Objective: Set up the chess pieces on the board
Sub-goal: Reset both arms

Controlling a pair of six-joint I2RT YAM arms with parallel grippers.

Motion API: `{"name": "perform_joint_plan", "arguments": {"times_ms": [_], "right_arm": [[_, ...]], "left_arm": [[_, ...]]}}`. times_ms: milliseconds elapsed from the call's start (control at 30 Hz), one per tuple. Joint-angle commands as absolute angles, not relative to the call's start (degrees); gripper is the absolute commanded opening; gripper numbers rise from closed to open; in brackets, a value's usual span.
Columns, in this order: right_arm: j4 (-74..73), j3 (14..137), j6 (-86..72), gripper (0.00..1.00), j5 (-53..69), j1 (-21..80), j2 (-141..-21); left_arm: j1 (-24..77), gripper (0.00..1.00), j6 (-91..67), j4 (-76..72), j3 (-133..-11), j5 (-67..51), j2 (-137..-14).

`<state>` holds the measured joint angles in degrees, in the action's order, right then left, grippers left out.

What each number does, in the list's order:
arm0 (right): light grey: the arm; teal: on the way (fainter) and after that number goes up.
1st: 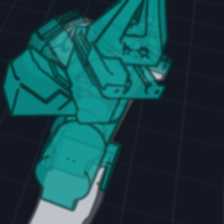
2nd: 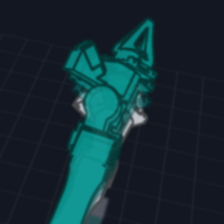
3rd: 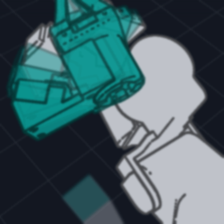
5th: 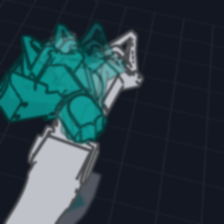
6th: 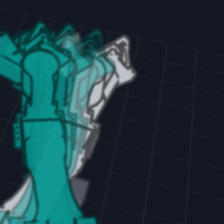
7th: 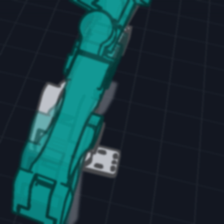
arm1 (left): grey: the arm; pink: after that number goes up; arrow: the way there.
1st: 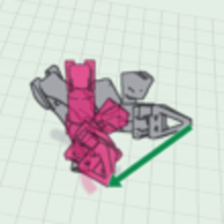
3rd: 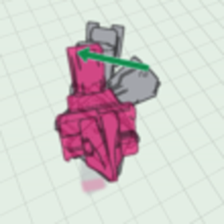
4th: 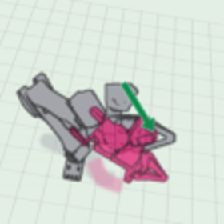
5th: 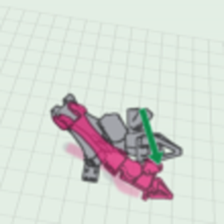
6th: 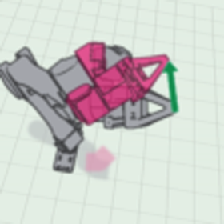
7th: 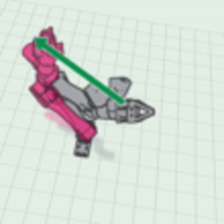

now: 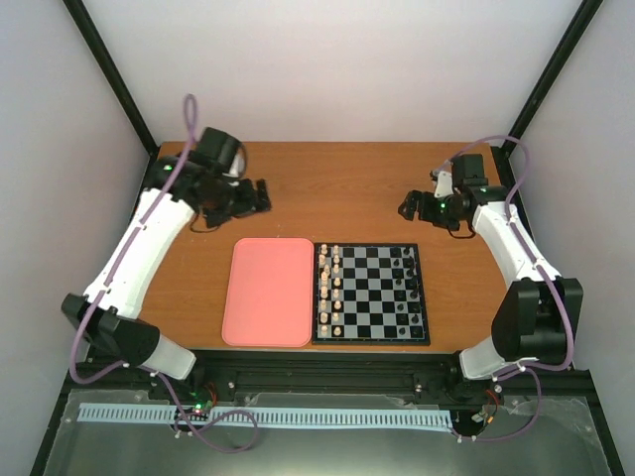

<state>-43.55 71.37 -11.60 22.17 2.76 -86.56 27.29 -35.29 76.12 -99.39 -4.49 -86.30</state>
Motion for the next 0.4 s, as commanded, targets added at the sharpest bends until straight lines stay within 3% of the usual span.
{"name": "perform_joint_plan", "arguments": {"times_ms": [0,167,367], "right_arm": [[-47.09,74.35,-11.27,1.0,18.3,5.56,-85.07],[-48.75,75.25,-11.0,1.0,13.73,8.86,-84.63],[-49.31,75.93,-10.99,1.0,12.74,9.14,-82.68]], "left_arm": [[19.48,1.0,-28.91,75.89,-101.34,-4.38,-82.98],[12.61,1.0,-27.27,73.66,-98.09,-6.75,-82.71],[11.78,1.0,-26.66,71.66,-97.11,-9.63,-83.22]]}}
